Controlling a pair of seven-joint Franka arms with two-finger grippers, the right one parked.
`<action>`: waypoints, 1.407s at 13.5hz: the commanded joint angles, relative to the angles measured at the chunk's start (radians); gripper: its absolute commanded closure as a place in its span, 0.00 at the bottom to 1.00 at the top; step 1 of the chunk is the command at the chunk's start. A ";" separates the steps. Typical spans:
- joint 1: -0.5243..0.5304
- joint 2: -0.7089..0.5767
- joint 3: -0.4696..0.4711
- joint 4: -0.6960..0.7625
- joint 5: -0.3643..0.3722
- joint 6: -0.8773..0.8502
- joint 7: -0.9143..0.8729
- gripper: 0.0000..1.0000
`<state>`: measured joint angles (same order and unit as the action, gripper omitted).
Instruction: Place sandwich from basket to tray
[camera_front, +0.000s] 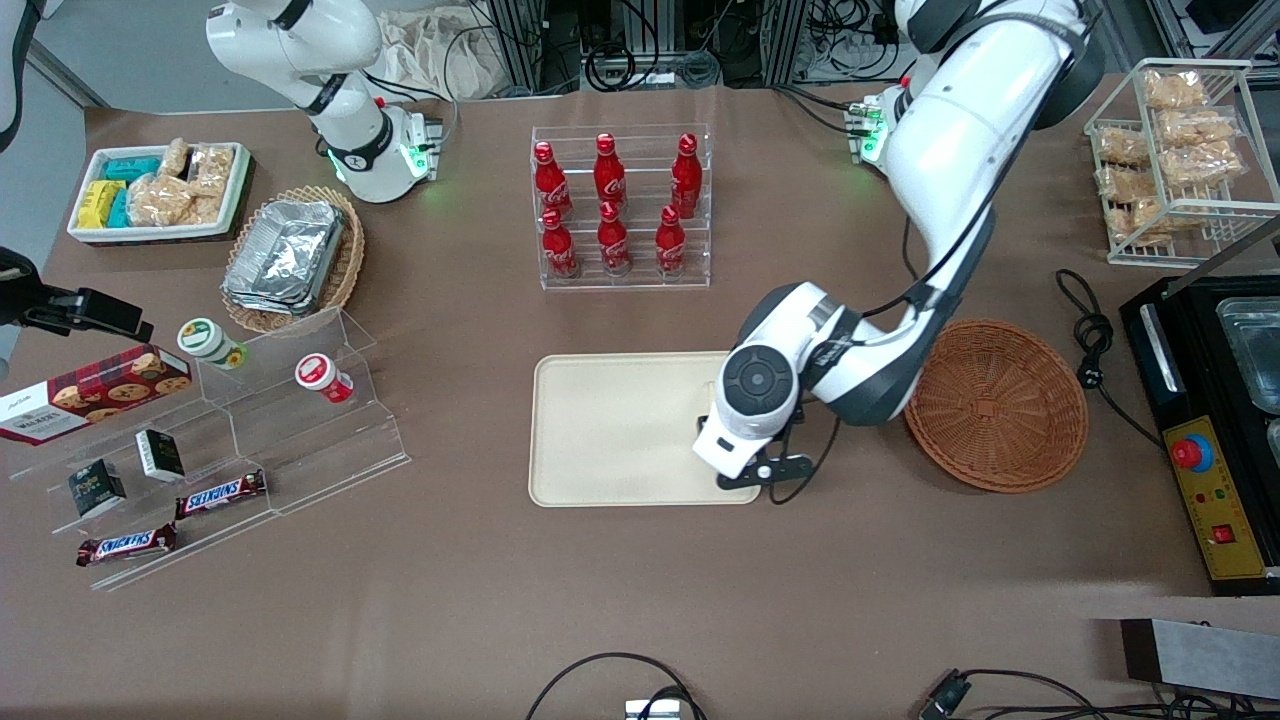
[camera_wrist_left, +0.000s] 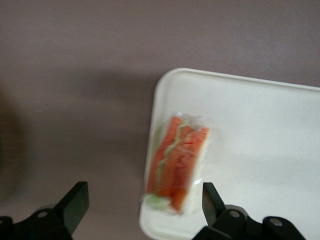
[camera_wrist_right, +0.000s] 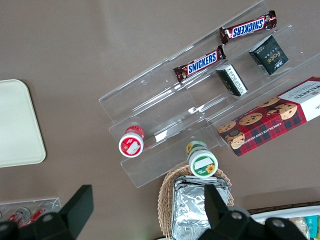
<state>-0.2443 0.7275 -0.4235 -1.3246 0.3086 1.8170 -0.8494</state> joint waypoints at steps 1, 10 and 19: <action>0.049 -0.161 -0.008 -0.101 -0.008 -0.036 0.033 0.00; 0.284 -0.681 -0.023 -0.539 -0.230 -0.004 0.398 0.00; 0.488 -0.715 -0.008 -0.466 -0.250 -0.171 0.791 0.00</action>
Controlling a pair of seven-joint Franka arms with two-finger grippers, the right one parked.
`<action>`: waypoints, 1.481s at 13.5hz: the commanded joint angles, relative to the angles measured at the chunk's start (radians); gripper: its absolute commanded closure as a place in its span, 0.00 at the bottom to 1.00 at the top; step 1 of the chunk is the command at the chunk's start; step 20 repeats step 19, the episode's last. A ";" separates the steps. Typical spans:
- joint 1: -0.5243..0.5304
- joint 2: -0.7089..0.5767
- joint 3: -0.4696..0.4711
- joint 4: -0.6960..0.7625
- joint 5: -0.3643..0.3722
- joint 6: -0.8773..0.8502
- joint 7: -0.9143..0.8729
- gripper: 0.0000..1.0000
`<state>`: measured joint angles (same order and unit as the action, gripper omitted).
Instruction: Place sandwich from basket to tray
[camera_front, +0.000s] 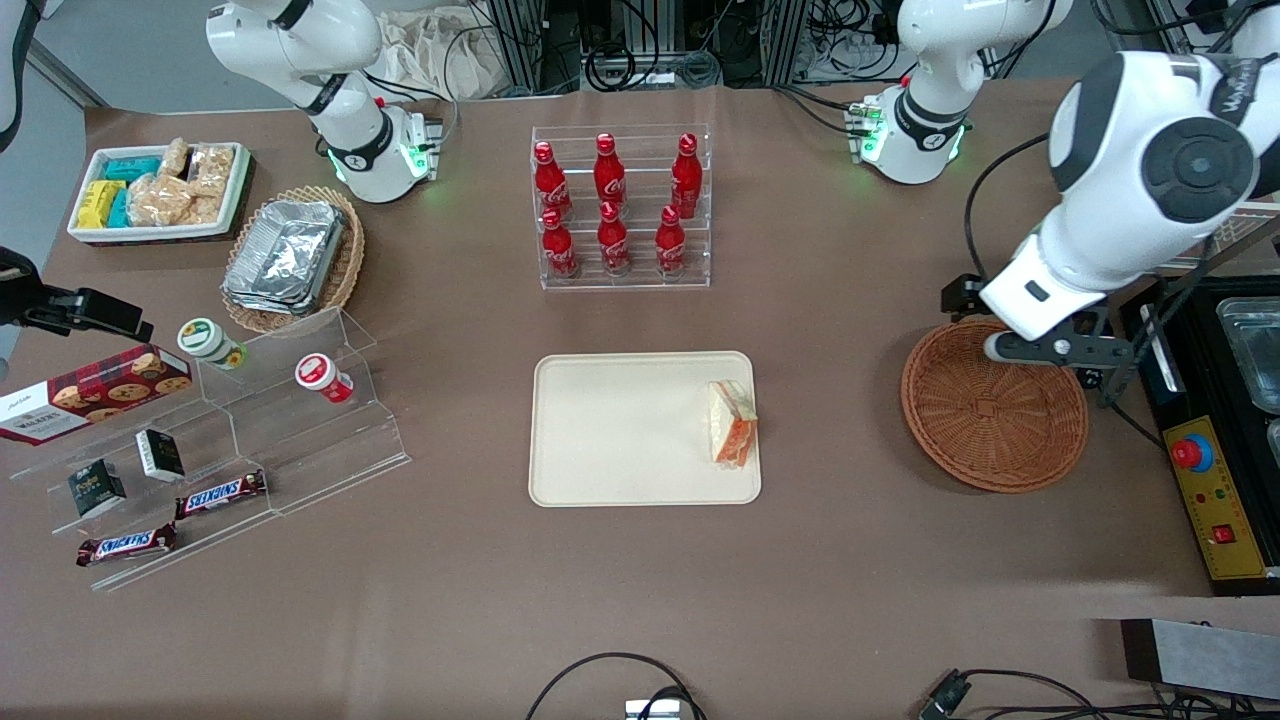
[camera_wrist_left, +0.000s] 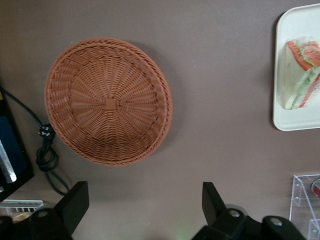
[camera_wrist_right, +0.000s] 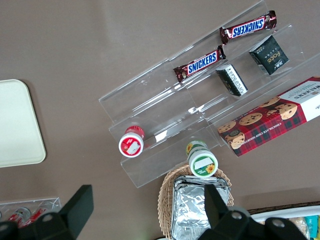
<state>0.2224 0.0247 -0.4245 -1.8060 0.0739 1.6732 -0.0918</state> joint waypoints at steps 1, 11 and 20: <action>0.023 -0.011 -0.004 0.016 -0.016 -0.027 0.037 0.00; 0.010 -0.019 0.116 0.013 -0.065 -0.029 0.110 0.00; -0.156 0.088 0.307 0.160 -0.052 -0.154 0.209 0.00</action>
